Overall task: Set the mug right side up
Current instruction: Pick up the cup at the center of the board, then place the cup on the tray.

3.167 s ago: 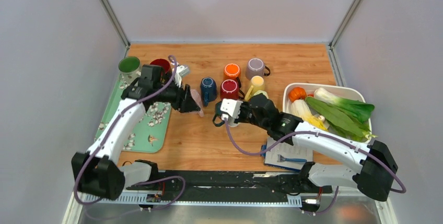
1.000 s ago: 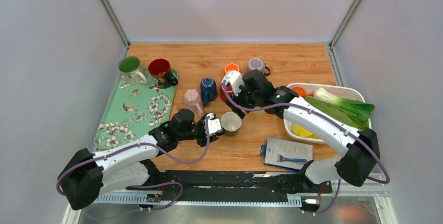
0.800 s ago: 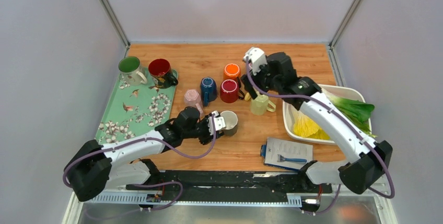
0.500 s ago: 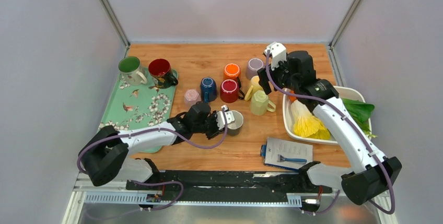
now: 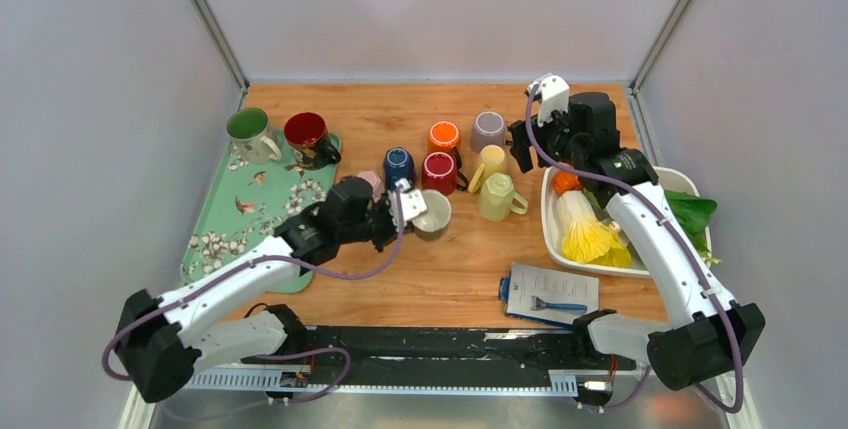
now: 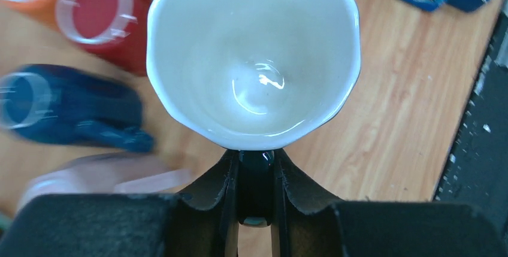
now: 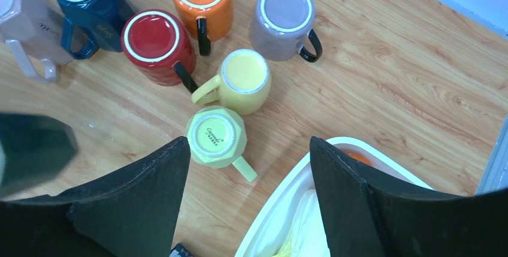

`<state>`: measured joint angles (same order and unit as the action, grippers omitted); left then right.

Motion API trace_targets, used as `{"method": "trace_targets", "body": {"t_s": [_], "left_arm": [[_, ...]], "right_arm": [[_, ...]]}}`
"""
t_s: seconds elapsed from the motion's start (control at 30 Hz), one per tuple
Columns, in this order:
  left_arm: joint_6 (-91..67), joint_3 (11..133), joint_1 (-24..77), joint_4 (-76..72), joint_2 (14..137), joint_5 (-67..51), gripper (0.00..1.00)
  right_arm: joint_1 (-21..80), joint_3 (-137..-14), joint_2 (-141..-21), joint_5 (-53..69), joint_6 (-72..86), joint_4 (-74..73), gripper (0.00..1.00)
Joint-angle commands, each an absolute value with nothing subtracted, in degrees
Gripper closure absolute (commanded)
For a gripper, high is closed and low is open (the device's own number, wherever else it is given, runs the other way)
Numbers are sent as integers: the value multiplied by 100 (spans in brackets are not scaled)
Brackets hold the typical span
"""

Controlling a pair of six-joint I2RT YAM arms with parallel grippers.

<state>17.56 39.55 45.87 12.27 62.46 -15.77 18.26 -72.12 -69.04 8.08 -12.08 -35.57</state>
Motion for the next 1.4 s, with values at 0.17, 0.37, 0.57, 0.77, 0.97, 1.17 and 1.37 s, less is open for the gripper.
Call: {"method": "trace_targets", "body": {"t_s": [0.17, 0.37, 0.57, 0.77, 0.97, 1.17, 1.37], "left_arm": [[1448, 5510, 3370, 1907, 5249, 1311, 100], [339, 5467, 2004, 1853, 5174, 2498, 100], [-580, 4820, 313, 1860, 5235, 2446, 100], [913, 3997, -43, 1048, 5448, 1948, 100], [972, 4070, -698, 921, 5999, 1456, 100], [1236, 3950, -1232, 180, 6904, 811, 100], [1227, 4324, -1583, -347, 7764, 618, 100]], "right_arm": [[1668, -7690, -7357, 920, -1057, -3081, 23], [1664, -7797, -7465, 950, -956, -3065, 23], [1663, -7744, -7411, 1369, -783, -2738, 25], [1665, -7831, -7394, 1988, -717, -2631, 21], [1653, -7829, -7339, 3510, -1074, -2782, 0], [1659, -7960, -7616, 3370, -905, -3029, 0], [1659, -8190, -7811, 3354, -871, -3209, 0]]}}
